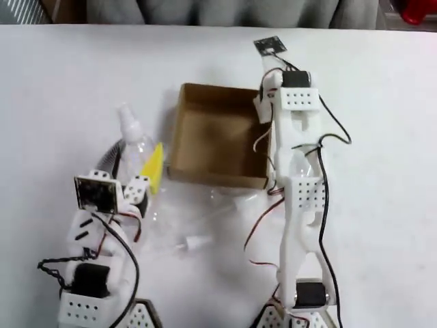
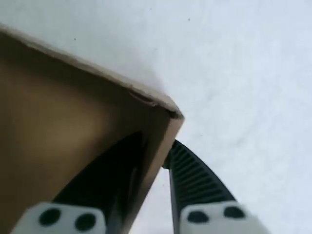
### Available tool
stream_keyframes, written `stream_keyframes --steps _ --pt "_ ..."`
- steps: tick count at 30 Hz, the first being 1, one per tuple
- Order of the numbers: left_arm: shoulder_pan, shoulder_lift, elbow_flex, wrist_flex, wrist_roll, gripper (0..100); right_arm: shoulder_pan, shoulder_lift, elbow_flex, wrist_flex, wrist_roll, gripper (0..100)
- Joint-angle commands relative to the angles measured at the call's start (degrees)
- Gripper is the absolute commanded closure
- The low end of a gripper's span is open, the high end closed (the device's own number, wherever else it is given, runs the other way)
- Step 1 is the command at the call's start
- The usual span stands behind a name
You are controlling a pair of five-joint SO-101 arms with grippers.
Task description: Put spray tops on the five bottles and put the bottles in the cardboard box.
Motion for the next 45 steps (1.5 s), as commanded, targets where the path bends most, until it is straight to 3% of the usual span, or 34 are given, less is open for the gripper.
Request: stream_keyframes --steps 1,6,17,20,24,36,45 --pt "0.2 -1.2 -1.1 -1.4 0.5 98 -0.7 -1.1 -3.0 0.6 0.6 94.1" --pt "0.3 -1.2 -1.1 -1.4 0.5 98 -0.7 -1.6 -3.5 2.2 0.4 81.1" --pt "0.6 -1.2 -1.1 -1.3 0.5 98 -0.1 -11.0 -3.6 12.9 0.1 82.2" --pt "0.6 -1.2 -1.0 -1.3 0.5 98 0.0 -14.0 -2.9 13.9 0.1 85.4" --pt "0.4 -1.2 -0.9 -1.3 0.5 98 1.6 -16.7 -2.8 14.1 0.0 99.0" --pt "0.2 -1.1 -1.3 -1.1 0.3 98 3.4 -26.7 17.2 14.0 0.0 98.2" --pt "-1.4 -1.1 -13.3 15.2 0.6 98 4.3 -40.1 34.9 13.9 -1.7 98.2"
